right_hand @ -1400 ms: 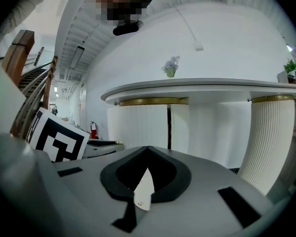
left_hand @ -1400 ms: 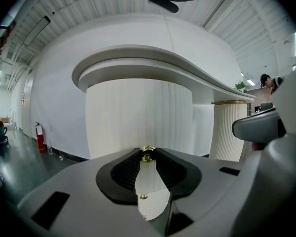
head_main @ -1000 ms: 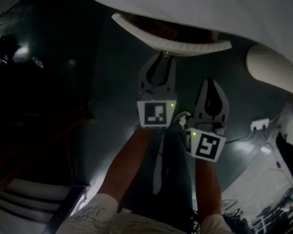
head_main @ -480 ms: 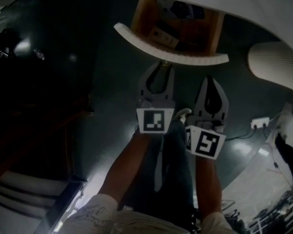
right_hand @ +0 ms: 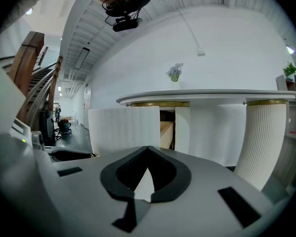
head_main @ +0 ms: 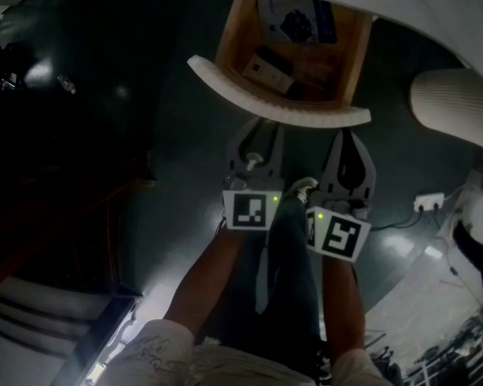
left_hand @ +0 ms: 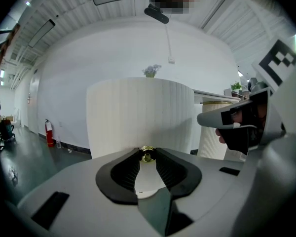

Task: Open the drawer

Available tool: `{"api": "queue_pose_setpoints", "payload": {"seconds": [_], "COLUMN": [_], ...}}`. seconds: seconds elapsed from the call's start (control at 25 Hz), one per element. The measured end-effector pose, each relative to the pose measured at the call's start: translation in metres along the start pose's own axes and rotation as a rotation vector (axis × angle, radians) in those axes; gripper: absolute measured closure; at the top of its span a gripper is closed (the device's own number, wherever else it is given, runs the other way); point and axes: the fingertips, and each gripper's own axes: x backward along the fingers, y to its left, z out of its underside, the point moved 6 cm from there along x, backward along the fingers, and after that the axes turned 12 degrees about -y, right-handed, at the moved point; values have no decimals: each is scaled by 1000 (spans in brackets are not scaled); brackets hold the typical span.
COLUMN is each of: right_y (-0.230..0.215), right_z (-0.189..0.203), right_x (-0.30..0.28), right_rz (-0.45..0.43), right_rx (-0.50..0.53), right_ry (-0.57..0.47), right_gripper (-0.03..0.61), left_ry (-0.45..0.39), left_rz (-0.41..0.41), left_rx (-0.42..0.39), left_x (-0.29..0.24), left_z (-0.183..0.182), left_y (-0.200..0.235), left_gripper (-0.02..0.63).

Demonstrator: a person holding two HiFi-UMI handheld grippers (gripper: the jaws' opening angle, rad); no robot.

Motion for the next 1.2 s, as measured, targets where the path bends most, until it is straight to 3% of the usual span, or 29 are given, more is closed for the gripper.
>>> {"api": "queue_pose_setpoints", "payload": {"seconds": [0.12,0.2,0.24,0.36,0.52,0.84,1.2], "right_y": [-1,-2,-2,-4,-7,-12,-29], "right_z": [-1,-2,-2,-5,-15,-76,-166], "right_x": [-1,-2,-2,-1,1,1,-6], "right_rz": [-1,-5,-7,-9,-5,-2,57], "right_rx": [-3,-3,-3,0,9,37,6], "right_ry": [-3,-4,-3,-3,-14,-71,-130], "right_gripper": [574,574,574,574,574,574,574], "left_ry": [-1,15,14,-9,-16,-103,-156], "left_rz": [6,54,48,-43,-55,-71,-34], "left_rx": [39,-28,-21,117,120,102,41], "left_x": [1,3,5,13,17,7,-5], "left_z": [1,1,0,-7,-25,-100,-198], "left_y": [-3,-5,-5,-5,-4,3,0], "left_gripper": [506,481,474,471,471,497,591]}}
